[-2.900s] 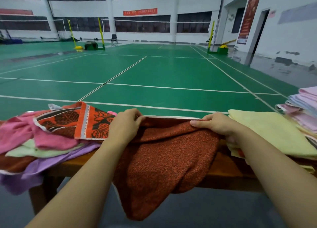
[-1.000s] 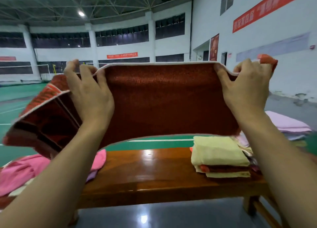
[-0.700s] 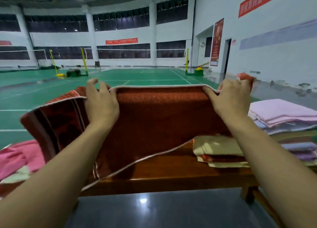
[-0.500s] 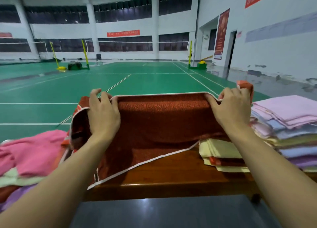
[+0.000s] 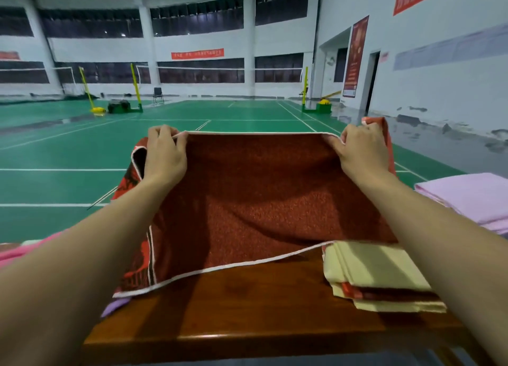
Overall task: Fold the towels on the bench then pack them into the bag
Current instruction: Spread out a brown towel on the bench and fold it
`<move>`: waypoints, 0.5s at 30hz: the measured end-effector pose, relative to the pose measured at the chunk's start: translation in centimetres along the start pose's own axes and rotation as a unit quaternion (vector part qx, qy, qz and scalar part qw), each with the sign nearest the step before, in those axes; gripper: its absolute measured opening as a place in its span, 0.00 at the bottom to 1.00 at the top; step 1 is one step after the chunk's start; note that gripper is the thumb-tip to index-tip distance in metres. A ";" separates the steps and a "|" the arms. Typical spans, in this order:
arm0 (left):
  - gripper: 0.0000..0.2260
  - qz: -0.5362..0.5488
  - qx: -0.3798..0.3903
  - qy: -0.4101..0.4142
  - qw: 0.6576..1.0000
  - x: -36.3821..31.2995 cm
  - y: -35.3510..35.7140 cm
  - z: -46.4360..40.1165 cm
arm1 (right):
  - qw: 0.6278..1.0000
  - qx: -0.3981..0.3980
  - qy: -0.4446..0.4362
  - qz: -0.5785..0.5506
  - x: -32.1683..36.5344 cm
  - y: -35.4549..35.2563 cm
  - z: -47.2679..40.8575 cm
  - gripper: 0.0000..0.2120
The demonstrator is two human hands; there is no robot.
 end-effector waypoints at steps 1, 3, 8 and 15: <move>0.15 0.004 -0.006 0.011 1.000 -0.5 -0.5 -0.5 | 1.000 -0.010 0.002 -0.009 0.1 -0.5 -0.7 0.29; 0.15 0.009 -0.018 0.028 0.999 -1.5 -1.6 -1.3 | 0.999 -0.025 0.007 -0.027 0.3 -1.7 -1.7 0.27; 0.15 0.011 -0.048 0.057 0.997 -4.0 -4.5 -1.1 | 0.997 -0.051 0.010 -0.062 0.9 -4.4 -1.5 0.27; 0.11 0.010 -0.019 0.080 0.997 -1.5 -7.6 7.2 | 0.994 -0.023 0.020 -0.104 0.0 -5.9 8.7 0.25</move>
Point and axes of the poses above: each hand's wrist, its own z-axis away from the middle knuckle, its own y-axis out of the palm, x = y × z, the point moved 4 cm from there along -z, towards the middle knuckle, and after that the axes turned 4 degrees about z, right-handed, at the moved point
